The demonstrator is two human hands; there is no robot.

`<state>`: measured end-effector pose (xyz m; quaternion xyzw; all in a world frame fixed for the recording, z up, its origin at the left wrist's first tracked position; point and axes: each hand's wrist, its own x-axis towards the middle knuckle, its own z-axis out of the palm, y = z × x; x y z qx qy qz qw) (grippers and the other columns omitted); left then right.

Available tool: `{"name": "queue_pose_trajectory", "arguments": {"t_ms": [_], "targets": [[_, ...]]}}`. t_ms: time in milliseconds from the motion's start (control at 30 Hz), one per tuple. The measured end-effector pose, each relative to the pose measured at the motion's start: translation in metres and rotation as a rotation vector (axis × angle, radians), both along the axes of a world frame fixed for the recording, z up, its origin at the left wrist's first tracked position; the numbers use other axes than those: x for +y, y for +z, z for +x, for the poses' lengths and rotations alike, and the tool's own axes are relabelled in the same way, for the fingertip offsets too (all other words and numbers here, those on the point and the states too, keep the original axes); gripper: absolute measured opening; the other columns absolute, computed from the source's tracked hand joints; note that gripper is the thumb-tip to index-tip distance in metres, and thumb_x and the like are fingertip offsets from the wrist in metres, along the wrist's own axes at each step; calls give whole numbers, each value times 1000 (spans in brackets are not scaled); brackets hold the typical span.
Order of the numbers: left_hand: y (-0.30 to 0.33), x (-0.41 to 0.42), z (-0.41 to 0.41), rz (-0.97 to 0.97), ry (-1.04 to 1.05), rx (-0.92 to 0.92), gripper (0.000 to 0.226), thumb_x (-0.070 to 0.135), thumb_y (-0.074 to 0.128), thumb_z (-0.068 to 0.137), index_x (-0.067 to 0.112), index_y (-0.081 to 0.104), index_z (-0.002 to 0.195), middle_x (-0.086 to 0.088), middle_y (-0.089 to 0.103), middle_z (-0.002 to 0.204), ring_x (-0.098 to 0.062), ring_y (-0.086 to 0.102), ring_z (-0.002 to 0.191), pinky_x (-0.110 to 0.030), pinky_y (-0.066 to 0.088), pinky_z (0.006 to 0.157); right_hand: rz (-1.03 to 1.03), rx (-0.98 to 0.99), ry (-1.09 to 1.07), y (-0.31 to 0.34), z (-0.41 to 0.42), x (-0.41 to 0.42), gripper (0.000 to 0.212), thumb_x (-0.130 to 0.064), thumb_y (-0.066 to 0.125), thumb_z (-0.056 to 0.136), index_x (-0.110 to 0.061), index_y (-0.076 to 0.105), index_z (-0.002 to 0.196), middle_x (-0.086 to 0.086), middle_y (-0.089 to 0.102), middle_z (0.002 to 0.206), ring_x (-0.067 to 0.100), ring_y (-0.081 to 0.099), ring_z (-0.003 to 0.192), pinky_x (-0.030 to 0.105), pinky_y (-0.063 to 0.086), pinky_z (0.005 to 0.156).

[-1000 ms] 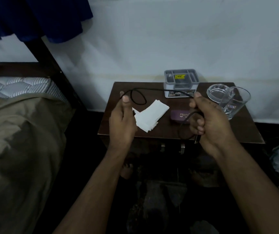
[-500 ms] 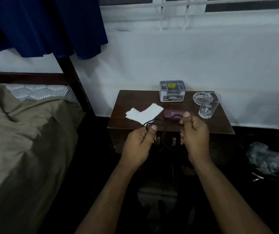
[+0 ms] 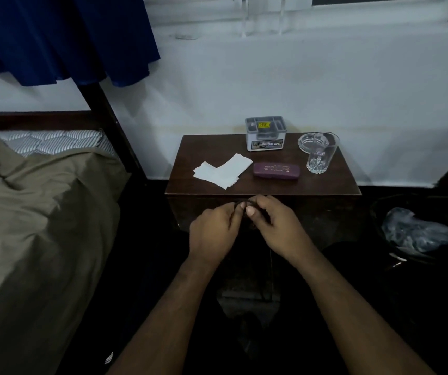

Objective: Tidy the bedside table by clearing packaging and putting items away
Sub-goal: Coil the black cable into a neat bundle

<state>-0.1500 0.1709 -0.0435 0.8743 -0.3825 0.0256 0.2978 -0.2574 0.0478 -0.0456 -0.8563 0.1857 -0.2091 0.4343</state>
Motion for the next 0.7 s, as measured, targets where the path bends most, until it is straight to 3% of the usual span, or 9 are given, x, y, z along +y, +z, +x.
{"name": "queue_pose_trajectory", "arguments": {"t_ms": [133, 200, 267, 300, 367, 433, 533, 633, 700], "targets": [[-9, -4, 3, 43, 40, -93, 49, 68, 39, 96, 26, 55, 77, 1, 67, 69, -29, 69, 72, -31, 38, 56, -152, -109, -201, 7, 6, -10, 17, -20, 64, 99, -10, 76, 92, 0, 53, 94, 10, 56, 84, 20, 46, 82], [-13, -4, 12, 27, 86, -36, 57, 78, 35, 90, 32, 65, 104, 1, 75, 87, -29, 72, 86, -34, 49, 65, 13, -194, -150, 12, 7, -9, 21, -22, 64, 98, -17, 72, 79, -5, 53, 89, 4, 56, 81, 13, 42, 79], [-15, -2, 27, -73, 118, 210, 70, 82, 36, 88, 26, 63, 121, -3, 76, 101, -31, 70, 98, -40, 55, 80, 332, -260, -52, 16, 5, -7, 29, -26, 63, 94, -15, 60, 67, -3, 51, 83, 5, 52, 77, 18, 39, 78], [-14, 0, 34, -206, 130, 379, 74, 80, 38, 88, 17, 64, 116, -4, 73, 96, -31, 70, 92, -38, 56, 77, 483, -317, -27, 18, 3, -9, 32, -27, 62, 90, -8, 54, 66, 1, 51, 81, 9, 51, 79, 23, 38, 80], [-11, 4, 45, -503, 186, 678, 71, 77, 41, 87, 8, 59, 86, -3, 60, 67, -21, 61, 57, -27, 46, 51, 740, -432, -25, 23, -3, -16, 34, -29, 61, 87, 0, 52, 72, 3, 53, 71, 15, 54, 80, 32, 40, 89], [-11, 3, 52, -588, 261, 797, 68, 75, 42, 90, 11, 51, 71, 1, 45, 50, -10, 40, 37, -19, 30, 36, 874, -483, -6, 26, -5, -24, 40, -30, 57, 95, -3, 54, 66, -2, 49, 50, 15, 59, 67, 37, 45, 93], [-12, -3, 57, -665, 378, 956, 55, 65, 49, 96, 18, 48, 67, 6, 42, 43, -7, 35, 32, -15, 28, 34, 529, -212, 118, 21, -8, -27, 63, -42, 54, 100, -19, 52, 42, -6, 39, 38, 9, 45, 42, 35, 45, 68], [-8, -5, 66, -834, 453, 1035, 46, 56, 53, 99, 20, 48, 71, 6, 40, 42, -6, 34, 33, -17, 29, 34, 76, 266, 250, 3, -11, -28, 54, -56, 52, 99, -20, 71, 63, -9, 53, 45, 2, 48, 43, 18, 40, 53], [-6, -2, 70, -942, 461, 1064, 41, 51, 56, 100, 21, 48, 72, 5, 39, 44, -6, 31, 33, -16, 28, 35, -98, 562, 264, -7, -12, -30, 54, -57, 44, 102, -19, 74, 79, -9, 63, 57, 5, 60, 57, 23, 50, 65]]}}
